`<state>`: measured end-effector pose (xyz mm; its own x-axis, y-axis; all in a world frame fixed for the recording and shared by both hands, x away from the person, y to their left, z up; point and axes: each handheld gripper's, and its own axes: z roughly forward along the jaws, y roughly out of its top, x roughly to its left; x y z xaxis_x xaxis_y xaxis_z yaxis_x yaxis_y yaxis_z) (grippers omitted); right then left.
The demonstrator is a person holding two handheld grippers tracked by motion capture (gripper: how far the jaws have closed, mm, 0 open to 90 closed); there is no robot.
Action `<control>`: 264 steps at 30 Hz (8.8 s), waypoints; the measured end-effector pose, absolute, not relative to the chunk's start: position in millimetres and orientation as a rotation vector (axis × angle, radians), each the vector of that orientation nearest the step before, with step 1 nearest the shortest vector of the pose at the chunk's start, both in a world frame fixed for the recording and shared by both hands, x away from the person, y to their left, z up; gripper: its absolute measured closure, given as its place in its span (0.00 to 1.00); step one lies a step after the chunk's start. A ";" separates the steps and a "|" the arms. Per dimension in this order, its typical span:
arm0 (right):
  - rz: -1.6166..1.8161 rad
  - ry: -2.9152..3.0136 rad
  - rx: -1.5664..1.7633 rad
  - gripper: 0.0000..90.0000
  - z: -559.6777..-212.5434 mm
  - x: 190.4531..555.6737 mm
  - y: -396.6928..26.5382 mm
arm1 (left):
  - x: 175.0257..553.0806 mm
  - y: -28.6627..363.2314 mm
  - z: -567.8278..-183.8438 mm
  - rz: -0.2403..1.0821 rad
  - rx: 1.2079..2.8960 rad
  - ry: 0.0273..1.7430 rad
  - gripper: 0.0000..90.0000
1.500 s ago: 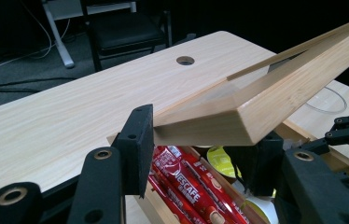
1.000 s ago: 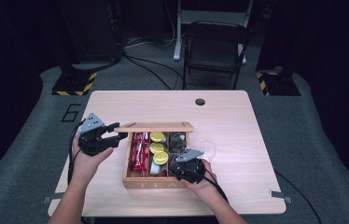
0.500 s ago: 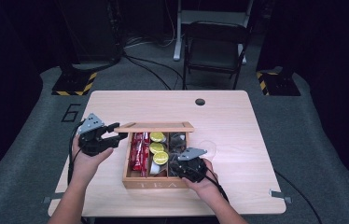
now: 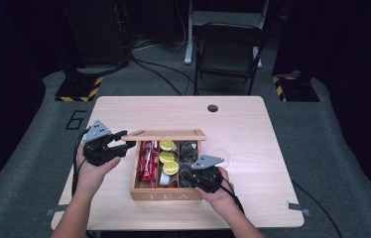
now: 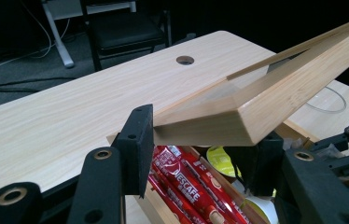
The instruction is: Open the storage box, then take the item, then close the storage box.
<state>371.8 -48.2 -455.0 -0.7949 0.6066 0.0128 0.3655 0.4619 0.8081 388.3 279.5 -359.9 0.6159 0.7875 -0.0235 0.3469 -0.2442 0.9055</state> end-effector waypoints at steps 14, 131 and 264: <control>1.298 2.381 0.858 0.81 -436.8 370.7 -67.5 | 387.8 279.3 -360.4 0.553 1.838 0.914 0.58; 1.375 2.147 0.937 0.60 -374.3 379.2 -110.5 | 382.5 278.5 -356.7 0.545 1.864 0.926 0.58; 1.268 2.303 0.841 0.63 -439.9 327.7 -97.2 | 316.0 282.8 -450.1 0.495 1.946 0.910 0.60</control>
<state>327.7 -97.2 -439.9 -0.7492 0.6611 -0.0404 0.3193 0.4139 0.8525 316.0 282.8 -450.1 0.6486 0.7609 -0.0174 0.3991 -0.3206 0.8590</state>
